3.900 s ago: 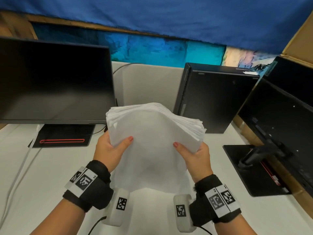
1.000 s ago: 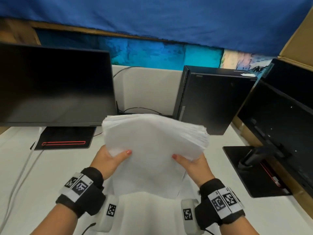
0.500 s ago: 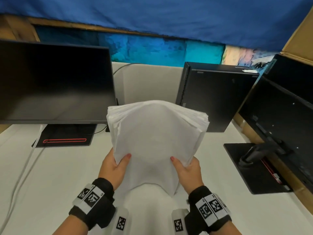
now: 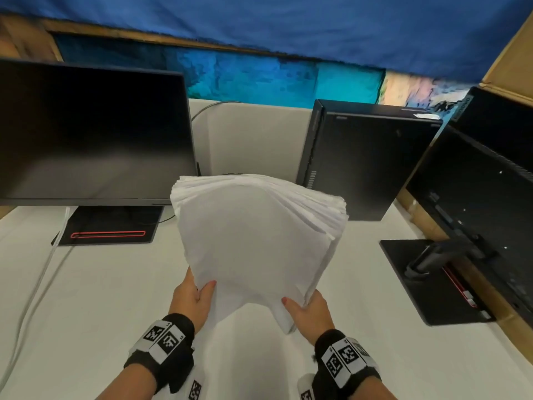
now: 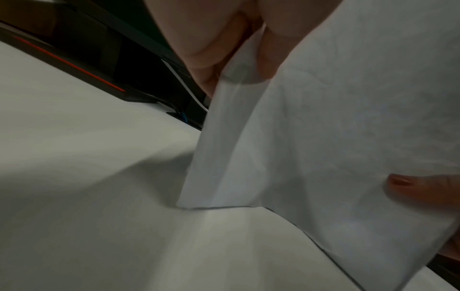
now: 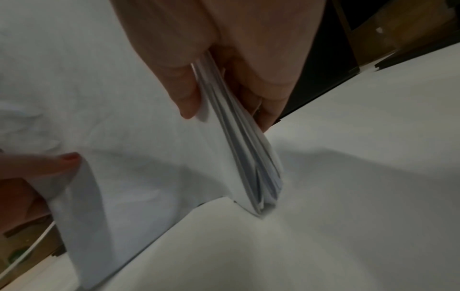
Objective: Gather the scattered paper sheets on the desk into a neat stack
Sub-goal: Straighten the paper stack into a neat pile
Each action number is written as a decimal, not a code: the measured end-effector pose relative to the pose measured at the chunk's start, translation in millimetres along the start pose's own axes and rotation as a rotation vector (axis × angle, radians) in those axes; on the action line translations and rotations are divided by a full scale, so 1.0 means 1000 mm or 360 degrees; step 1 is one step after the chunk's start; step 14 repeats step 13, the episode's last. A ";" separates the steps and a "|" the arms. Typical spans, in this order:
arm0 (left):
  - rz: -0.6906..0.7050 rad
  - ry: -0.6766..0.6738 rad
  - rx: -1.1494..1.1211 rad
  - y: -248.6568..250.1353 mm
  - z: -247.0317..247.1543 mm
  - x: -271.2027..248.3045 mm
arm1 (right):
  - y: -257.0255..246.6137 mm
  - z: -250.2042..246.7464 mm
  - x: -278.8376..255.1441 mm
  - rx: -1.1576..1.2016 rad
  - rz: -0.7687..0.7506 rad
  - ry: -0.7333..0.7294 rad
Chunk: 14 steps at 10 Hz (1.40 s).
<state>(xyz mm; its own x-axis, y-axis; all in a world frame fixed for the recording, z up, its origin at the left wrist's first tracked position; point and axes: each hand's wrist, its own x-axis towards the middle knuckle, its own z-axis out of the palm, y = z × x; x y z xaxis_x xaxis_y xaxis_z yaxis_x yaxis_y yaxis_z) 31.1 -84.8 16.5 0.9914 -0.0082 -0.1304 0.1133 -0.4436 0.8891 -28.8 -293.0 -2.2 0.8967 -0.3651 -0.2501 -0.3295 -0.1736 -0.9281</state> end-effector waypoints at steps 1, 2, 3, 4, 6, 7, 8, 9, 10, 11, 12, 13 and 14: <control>0.0014 0.0024 -0.0005 0.006 -0.001 -0.002 | 0.001 -0.001 0.003 -0.0095 -0.0045 0.0065; 0.0093 0.0005 -0.0026 0.013 -0.004 -0.006 | 0.002 -0.004 -0.001 -0.0207 -0.0207 0.0075; 0.0079 -0.0071 0.0010 0.013 -0.006 -0.004 | 0.001 -0.004 -0.005 -0.0232 -0.0268 0.0081; -0.0060 -0.0166 0.0155 0.003 -0.001 0.006 | 0.006 0.001 -0.003 -0.0293 -0.0215 0.0078; -0.0411 -0.0288 0.0285 -0.021 0.010 0.015 | 0.026 0.010 -0.005 -0.0438 0.0019 -0.0074; -0.0518 -0.0385 0.0310 -0.028 0.009 0.014 | 0.034 0.013 -0.004 -0.0465 0.0180 -0.0132; -0.0570 -0.0437 0.0326 -0.034 0.007 0.011 | 0.039 0.011 0.001 -0.0458 0.0271 -0.0067; -0.0566 -0.0431 0.0323 -0.036 0.009 0.006 | 0.037 0.008 0.003 -0.0522 0.0291 -0.0068; -0.0519 -0.0467 0.0381 -0.035 0.012 0.002 | 0.037 0.008 0.002 -0.0638 0.0280 -0.0160; -0.0531 -0.0482 0.0387 -0.035 0.010 0.003 | 0.036 0.008 0.001 -0.0658 0.0293 -0.0169; -0.0530 -0.0481 0.0337 -0.039 0.006 0.007 | 0.037 0.005 0.005 -0.0623 0.0294 -0.0158; -0.0473 -0.0365 0.0212 -0.038 0.001 0.007 | 0.035 -0.003 0.002 -0.0515 0.0266 -0.0078; -0.0473 -0.0365 0.0212 -0.038 0.001 0.007 | 0.035 -0.003 0.002 -0.0515 0.0266 -0.0078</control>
